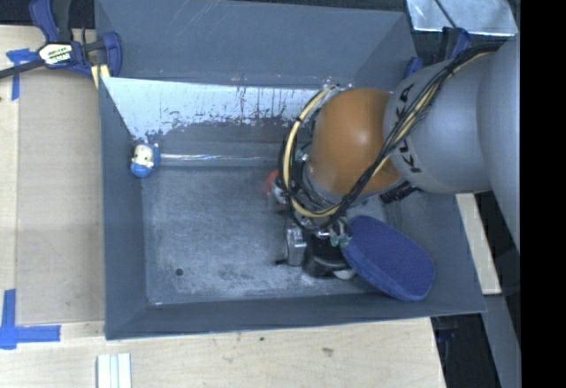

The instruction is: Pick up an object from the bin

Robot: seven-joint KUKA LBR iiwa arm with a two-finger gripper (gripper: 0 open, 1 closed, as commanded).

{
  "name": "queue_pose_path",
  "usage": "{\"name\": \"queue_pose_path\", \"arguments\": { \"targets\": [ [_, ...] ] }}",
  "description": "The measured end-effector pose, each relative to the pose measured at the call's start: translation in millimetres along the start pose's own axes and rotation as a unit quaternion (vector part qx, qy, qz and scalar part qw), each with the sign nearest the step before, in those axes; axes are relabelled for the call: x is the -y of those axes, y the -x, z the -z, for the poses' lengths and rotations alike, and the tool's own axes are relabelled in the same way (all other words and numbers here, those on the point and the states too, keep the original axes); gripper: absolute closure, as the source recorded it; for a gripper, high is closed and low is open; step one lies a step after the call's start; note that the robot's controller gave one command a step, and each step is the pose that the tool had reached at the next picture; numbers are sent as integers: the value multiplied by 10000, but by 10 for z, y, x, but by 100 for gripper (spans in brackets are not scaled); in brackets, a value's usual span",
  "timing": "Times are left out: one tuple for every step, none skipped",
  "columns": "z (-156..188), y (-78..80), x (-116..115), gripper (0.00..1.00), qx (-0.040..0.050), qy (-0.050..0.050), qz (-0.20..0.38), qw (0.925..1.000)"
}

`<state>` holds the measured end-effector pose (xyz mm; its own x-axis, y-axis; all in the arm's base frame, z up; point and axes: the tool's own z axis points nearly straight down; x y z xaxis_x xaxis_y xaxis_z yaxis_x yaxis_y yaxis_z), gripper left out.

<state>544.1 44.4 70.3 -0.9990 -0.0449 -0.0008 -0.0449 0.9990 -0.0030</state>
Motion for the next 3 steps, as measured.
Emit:
{"name": "queue_pose_path", "arguments": {
  "targets": [
    [705, 51, -92, 0, 43, 21, -583, 9983],
    [697, 185, -54, 0, 26, 17, -777, 9970],
    [68, 721, -24, 0, 17, 15, -660, 9978]
  ]
}}
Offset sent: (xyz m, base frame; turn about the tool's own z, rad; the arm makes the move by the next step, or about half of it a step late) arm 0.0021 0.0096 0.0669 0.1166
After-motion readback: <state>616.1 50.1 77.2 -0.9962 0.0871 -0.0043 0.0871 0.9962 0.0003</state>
